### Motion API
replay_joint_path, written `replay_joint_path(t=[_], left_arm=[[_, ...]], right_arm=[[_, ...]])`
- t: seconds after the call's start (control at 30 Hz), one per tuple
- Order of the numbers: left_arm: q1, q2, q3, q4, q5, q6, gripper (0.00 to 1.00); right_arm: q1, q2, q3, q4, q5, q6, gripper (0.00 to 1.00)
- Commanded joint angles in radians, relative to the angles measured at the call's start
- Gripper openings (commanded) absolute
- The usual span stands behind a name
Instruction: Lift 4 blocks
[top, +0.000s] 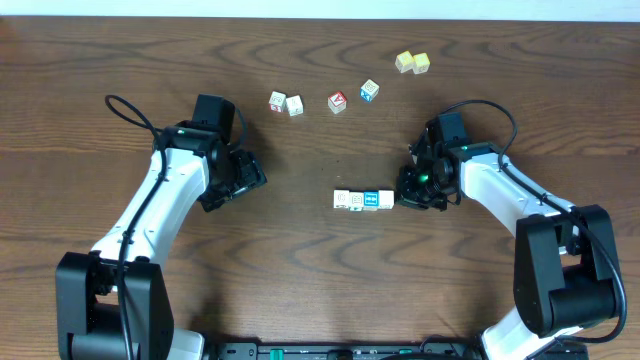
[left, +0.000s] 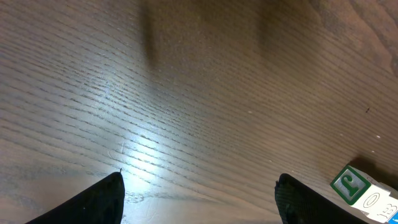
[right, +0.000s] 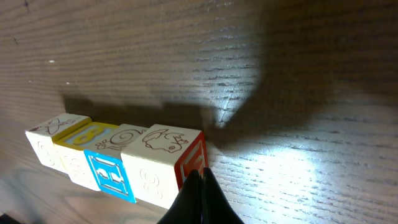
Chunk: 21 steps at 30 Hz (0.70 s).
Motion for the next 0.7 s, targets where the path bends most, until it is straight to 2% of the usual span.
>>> replay_joint_path(t=[0.0,0.23,0.43,0.5,0.57,0.67], left_arm=[[0.002,-0.002,-0.002,0.000,-0.013,-0.005,0.78],[0.002,-0.002,-0.002,0.000,-0.013,-0.005,0.78],[0.002,-0.002,-0.002,0.000,-0.013,-0.005,0.78],[0.002,-0.002,-0.002,0.000,-0.013,-0.005,0.78],[0.002,-0.002,-0.002,0.000,-0.013,-0.005,0.78],[0.002,-0.002,-0.002,0.000,-0.013,-0.005,0.78]], right_arm=[[0.000,0.008,0.008,-0.016,-0.020,-0.022,0.01],[-0.015,-0.047,0.013,-0.084,0.093,-0.020,0.01],[-0.072,-0.166,0.017,-0.145,0.140,-0.021,0.01],[-0.100,-0.208,0.017,-0.152,0.148,-0.021,0.04],[-0.128,-0.242,0.017,-0.152,0.148,-0.021,0.14],[-0.172,-0.282,0.017,-0.149,0.164,-0.021,0.57]])
